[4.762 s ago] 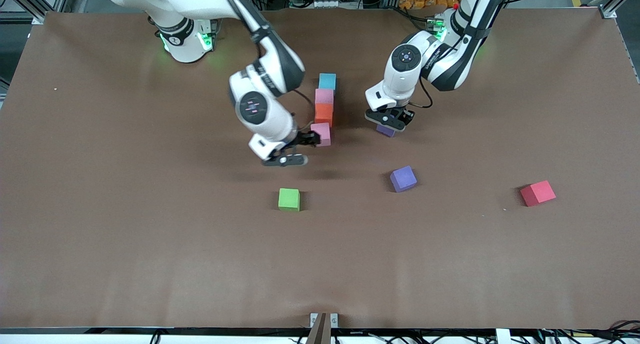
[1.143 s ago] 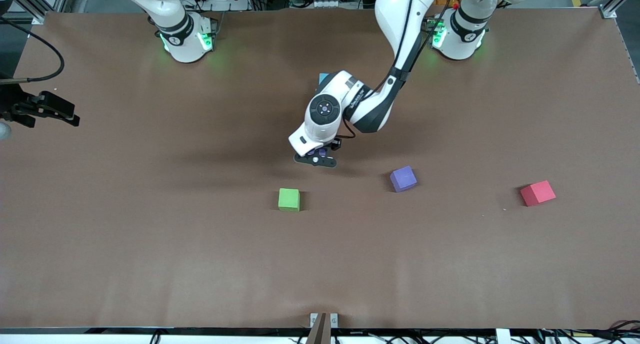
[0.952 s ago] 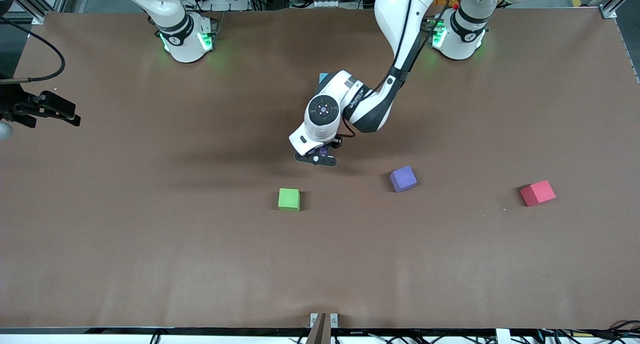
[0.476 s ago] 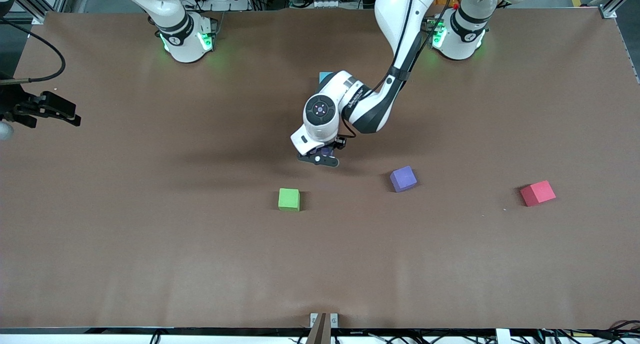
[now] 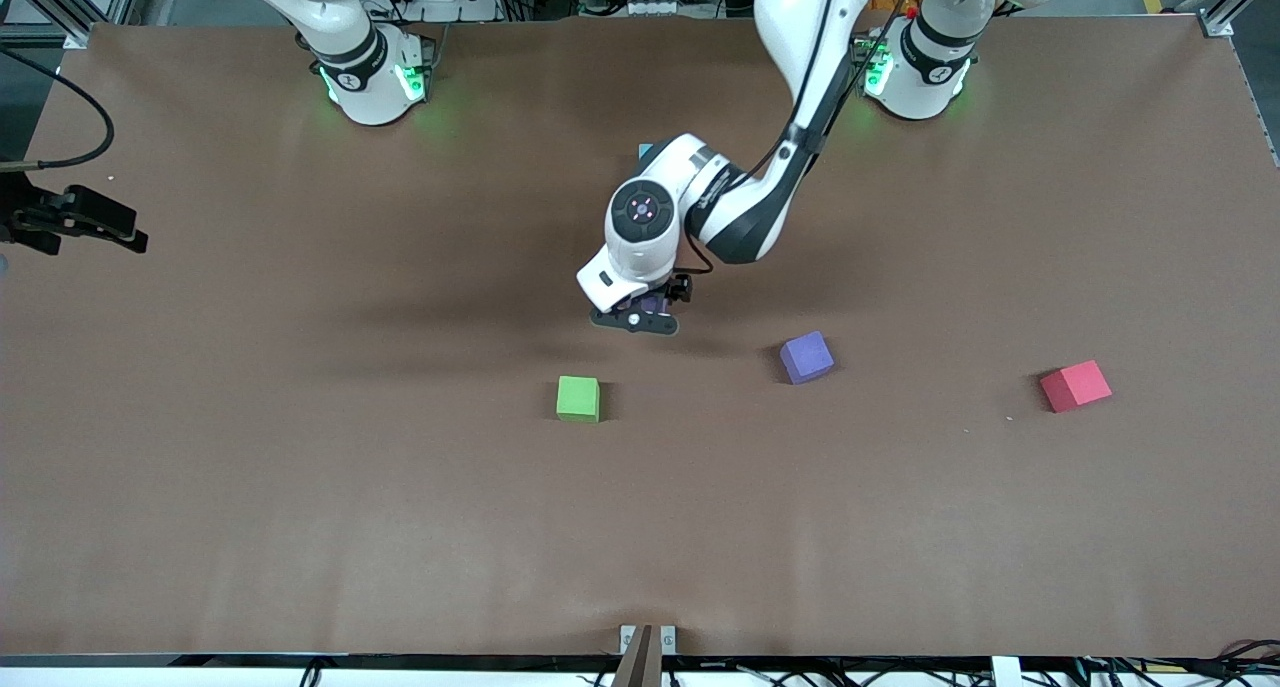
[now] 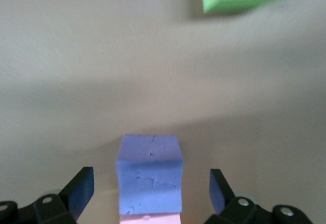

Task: Arrange blocks into number 1
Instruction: 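Open the left gripper and lift it away from the cube line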

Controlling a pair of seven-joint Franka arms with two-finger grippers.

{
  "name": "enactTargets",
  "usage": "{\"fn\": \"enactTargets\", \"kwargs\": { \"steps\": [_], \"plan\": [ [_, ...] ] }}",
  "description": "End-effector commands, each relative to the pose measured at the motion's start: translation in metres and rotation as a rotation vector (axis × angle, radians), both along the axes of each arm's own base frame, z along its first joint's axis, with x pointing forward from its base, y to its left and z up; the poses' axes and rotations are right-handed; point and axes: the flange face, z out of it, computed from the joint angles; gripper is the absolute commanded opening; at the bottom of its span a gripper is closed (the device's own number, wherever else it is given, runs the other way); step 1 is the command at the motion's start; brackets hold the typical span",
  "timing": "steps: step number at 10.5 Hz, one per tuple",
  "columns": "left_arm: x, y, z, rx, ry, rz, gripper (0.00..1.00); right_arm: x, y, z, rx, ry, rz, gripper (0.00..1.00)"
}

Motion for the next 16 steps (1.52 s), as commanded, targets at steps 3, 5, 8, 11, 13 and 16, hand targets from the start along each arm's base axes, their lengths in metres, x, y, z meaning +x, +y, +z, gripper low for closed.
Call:
{"fn": "enactTargets", "kwargs": {
  "steps": [3, 5, 8, 11, 13, 16],
  "plan": [
    [0.039, 0.086, 0.150, 0.022, -0.076, 0.049, 1.00, -0.005, 0.015, 0.007, -0.022, 0.001, 0.048, 1.00],
    [0.061, 0.144, 0.201, 0.079, -0.130, 0.063, 1.00, -0.006, 0.012, 0.010, -0.025, 0.001, 0.045, 1.00],
    [0.086, 0.234, 0.251, 0.044, -0.102, 0.113, 1.00, -0.007, 0.016, 0.012, -0.024, 0.002, 0.051, 1.00],
    [0.100, 0.325, 0.287, 0.050, -0.109, 0.123, 1.00, -0.008, 0.016, 0.013, -0.028, 0.005, 0.051, 1.00],
    [0.095, 0.364, 0.294, 0.056, -0.110, 0.136, 1.00, -0.009, 0.014, 0.013, -0.028, 0.007, 0.048, 1.00],
    [0.080, 0.394, 0.300, 0.080, -0.114, 0.144, 1.00, -0.009, 0.015, 0.014, -0.028, 0.002, 0.047, 1.00]
  ]
}}
